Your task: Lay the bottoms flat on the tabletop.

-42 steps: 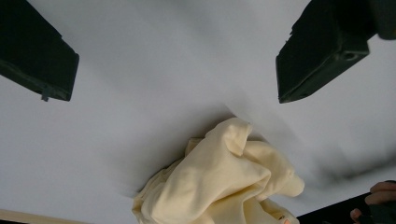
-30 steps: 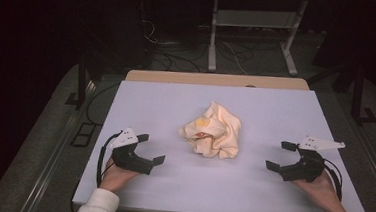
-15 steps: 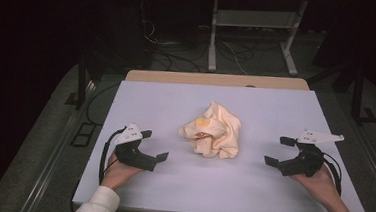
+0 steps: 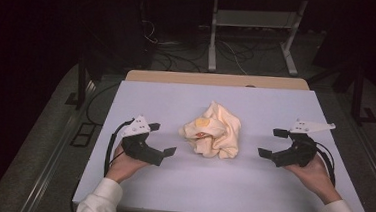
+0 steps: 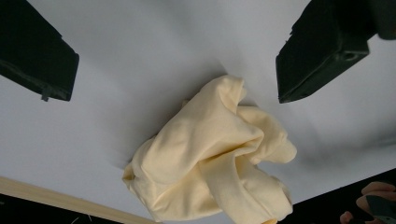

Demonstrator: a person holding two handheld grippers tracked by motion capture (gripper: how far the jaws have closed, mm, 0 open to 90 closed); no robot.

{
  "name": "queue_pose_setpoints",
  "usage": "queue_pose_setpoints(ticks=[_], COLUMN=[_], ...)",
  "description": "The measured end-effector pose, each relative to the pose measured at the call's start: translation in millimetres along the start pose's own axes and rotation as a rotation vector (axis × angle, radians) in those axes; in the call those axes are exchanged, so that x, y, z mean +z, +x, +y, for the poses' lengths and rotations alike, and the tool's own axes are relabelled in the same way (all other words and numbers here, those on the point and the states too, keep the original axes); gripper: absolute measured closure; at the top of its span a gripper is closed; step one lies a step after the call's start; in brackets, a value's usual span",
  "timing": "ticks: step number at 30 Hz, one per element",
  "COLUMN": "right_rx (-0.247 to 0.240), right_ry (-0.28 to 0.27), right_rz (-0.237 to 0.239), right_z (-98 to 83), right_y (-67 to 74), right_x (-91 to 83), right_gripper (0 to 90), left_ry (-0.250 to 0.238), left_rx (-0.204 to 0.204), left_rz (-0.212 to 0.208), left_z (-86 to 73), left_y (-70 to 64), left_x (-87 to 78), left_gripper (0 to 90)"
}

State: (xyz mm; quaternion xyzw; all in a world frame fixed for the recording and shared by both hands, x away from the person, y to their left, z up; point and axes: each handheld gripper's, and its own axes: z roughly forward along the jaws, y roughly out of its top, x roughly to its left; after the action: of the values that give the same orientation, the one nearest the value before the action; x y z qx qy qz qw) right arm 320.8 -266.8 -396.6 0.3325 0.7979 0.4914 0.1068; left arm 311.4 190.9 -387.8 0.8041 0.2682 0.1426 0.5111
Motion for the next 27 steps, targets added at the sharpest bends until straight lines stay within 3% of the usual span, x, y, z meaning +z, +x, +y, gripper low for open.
queue_pose_setpoints(ticks=[27], right_rx=[0.014], right_ry=[0.02], right_rz=[0.014], right_z=[23.0], right_y=[-11.1], right_x=[25.5], right_gripper=[0.0], left_ry=[0.018], left_rx=[0.003], left_rz=[-0.019], left_z=[18.1], left_y=[14.4], left_x=[21.3], left_gripper=[0.0])
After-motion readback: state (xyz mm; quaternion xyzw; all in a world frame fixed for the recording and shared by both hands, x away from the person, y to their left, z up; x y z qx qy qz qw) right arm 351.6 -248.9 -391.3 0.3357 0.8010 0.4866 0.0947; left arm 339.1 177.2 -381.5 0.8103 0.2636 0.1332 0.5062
